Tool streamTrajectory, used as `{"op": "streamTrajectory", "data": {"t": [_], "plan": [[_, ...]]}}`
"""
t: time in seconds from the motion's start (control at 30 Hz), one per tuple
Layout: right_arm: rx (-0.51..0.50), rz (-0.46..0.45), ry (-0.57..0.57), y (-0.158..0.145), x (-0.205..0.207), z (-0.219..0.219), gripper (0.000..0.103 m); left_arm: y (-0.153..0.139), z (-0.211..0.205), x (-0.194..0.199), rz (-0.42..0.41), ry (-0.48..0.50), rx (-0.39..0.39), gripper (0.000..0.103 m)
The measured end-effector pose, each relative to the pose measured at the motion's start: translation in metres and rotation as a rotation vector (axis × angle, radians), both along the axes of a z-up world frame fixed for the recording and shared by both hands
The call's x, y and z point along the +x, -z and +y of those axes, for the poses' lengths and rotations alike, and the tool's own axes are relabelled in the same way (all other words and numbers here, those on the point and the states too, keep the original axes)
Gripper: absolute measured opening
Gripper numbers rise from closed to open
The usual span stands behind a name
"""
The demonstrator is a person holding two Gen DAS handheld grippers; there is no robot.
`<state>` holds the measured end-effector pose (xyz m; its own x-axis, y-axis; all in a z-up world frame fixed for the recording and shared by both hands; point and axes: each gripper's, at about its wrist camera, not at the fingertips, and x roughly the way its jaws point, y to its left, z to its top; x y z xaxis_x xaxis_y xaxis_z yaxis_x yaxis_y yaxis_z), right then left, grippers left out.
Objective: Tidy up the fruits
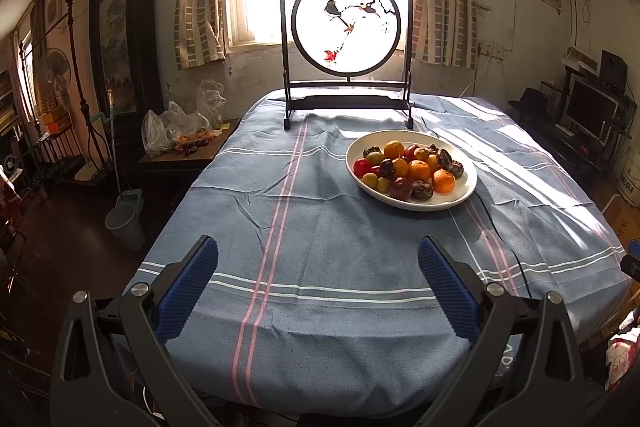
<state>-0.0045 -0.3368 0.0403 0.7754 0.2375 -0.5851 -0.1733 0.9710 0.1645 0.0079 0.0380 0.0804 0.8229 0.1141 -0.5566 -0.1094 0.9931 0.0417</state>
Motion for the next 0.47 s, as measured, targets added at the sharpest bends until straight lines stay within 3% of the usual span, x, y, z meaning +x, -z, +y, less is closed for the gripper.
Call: {"op": "streamTrajectory", "data": {"t": [0.47], "plan": [[-0.001,-0.006,0.020,0.0007,0.0017,-0.0040,0.099,0.0014,0.0034,0.0010,0.008,-0.022,-0.004,0.098]]}}
